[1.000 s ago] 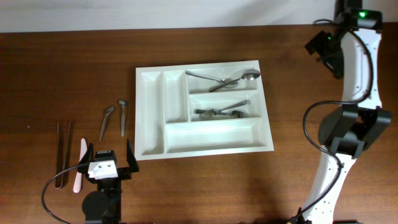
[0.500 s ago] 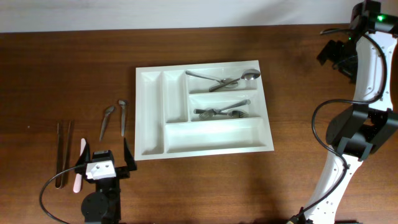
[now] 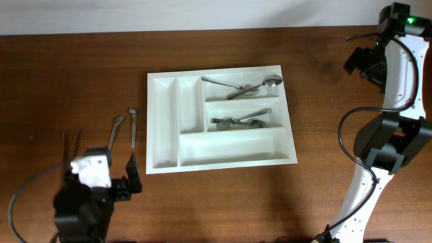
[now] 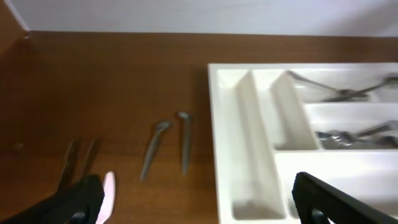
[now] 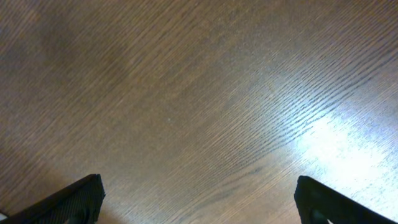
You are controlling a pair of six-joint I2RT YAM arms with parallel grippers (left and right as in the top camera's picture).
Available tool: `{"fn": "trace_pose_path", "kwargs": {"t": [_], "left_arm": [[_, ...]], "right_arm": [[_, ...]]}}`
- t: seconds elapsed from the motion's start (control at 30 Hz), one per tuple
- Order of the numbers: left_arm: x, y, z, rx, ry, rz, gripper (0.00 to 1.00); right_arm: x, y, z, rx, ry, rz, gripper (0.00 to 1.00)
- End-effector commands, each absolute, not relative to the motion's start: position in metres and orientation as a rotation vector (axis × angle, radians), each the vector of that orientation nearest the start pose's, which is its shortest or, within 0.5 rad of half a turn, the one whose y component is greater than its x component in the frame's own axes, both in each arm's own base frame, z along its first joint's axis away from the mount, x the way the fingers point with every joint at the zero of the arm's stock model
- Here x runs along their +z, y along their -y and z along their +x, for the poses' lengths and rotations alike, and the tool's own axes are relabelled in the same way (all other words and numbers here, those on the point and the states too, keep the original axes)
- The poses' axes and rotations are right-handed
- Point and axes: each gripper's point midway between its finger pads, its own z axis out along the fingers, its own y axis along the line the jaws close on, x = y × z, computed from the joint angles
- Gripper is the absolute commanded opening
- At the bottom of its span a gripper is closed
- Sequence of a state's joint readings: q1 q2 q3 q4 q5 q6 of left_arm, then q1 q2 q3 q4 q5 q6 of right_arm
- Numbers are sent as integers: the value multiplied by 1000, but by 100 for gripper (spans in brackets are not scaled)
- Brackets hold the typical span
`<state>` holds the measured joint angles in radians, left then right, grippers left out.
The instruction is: Pack container
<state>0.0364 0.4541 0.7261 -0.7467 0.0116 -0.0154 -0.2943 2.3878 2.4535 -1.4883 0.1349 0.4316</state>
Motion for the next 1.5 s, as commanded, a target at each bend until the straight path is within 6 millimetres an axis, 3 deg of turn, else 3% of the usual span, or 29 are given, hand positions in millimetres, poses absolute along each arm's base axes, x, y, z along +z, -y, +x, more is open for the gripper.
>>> {"fn": "trace_pose_path", "kwargs": {"t": [0.0, 0.13, 0.3, 0.63, 0.73, 0.97, 1.03, 1.17, 1.37, 1.47], "left_arm": [[215, 0, 226, -39, -2193, -21, 99], [191, -12, 234, -16, -2357, -142, 99], [168, -37, 239, 81, -2686, -261, 99], [102, -50, 296, 96, -2825, -293, 99], [88, -57, 301, 100, -2850, -324, 99], [77, -80, 303, 103, -2850, -434, 99], [77, -91, 299, 105, -2833, -533, 99], [74, -123, 273, 112, -2835, -779, 99], [74, -147, 262, 151, -2869, -666, 99], [76, -163, 260, 285, -2887, -570, 99]], "right_arm": [[140, 168, 459, -212, -2758, 1058, 99], [140, 168, 459, -212, -2758, 1058, 99], [140, 168, 459, -212, -2758, 1058, 99], [140, 168, 459, -212, -2758, 1058, 99], [140, 168, 459, -212, -2758, 1058, 99], [140, 168, 459, -212, -2758, 1058, 99], [140, 168, 459, -212, -2758, 1058, 99], [140, 168, 459, -212, -2758, 1058, 99], [140, 168, 459, -212, -2758, 1058, 99], [140, 168, 459, -212, -2758, 1058, 99]]}}
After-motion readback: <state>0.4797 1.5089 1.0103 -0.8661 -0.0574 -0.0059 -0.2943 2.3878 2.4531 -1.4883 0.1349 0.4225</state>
